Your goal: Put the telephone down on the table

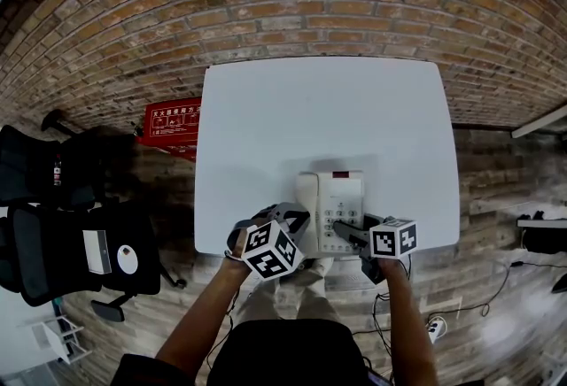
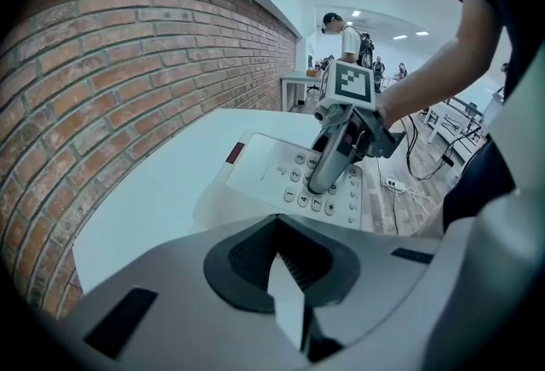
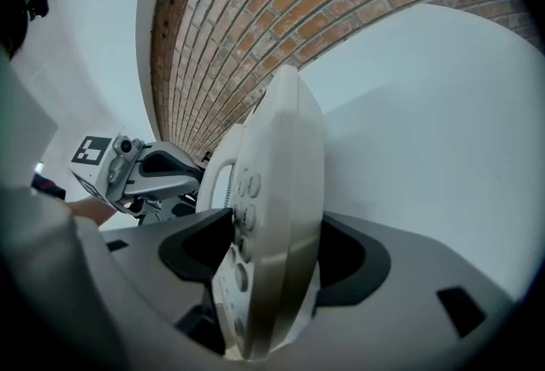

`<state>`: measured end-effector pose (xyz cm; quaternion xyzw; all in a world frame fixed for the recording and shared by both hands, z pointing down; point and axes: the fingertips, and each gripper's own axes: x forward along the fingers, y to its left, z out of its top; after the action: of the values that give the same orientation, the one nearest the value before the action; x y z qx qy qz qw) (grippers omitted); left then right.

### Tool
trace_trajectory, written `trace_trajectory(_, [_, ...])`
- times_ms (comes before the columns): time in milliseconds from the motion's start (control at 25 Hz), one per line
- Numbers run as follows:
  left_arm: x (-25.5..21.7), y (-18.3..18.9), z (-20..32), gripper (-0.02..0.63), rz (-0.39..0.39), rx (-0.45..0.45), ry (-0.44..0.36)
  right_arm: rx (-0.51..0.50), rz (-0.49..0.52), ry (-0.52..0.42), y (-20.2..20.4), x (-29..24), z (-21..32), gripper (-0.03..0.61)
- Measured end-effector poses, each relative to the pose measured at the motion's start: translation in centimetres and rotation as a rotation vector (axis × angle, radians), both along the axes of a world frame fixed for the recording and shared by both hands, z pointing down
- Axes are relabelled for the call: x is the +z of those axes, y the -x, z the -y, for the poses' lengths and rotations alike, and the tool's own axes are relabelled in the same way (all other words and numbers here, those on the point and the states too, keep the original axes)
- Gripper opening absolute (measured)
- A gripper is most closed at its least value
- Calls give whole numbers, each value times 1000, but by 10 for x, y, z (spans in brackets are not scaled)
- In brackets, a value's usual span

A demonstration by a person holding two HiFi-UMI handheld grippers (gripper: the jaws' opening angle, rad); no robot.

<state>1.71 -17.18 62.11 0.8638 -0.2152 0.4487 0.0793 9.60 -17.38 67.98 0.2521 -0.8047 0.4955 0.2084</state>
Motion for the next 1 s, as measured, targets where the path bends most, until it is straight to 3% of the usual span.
trace_trajectory(600, [-1,-10,0,6,-12,18,-6,-2,-97,42,-7,9,0,311])
trace_trajectory(800, [0,-16,0,6,-8,29,-14,-61,-247,-32,-13,14,5,316])
trace_trajectory(1000, [-1,-17,-1,6,-22,21,-5,-78,-266,-38,-14,12,4,318])
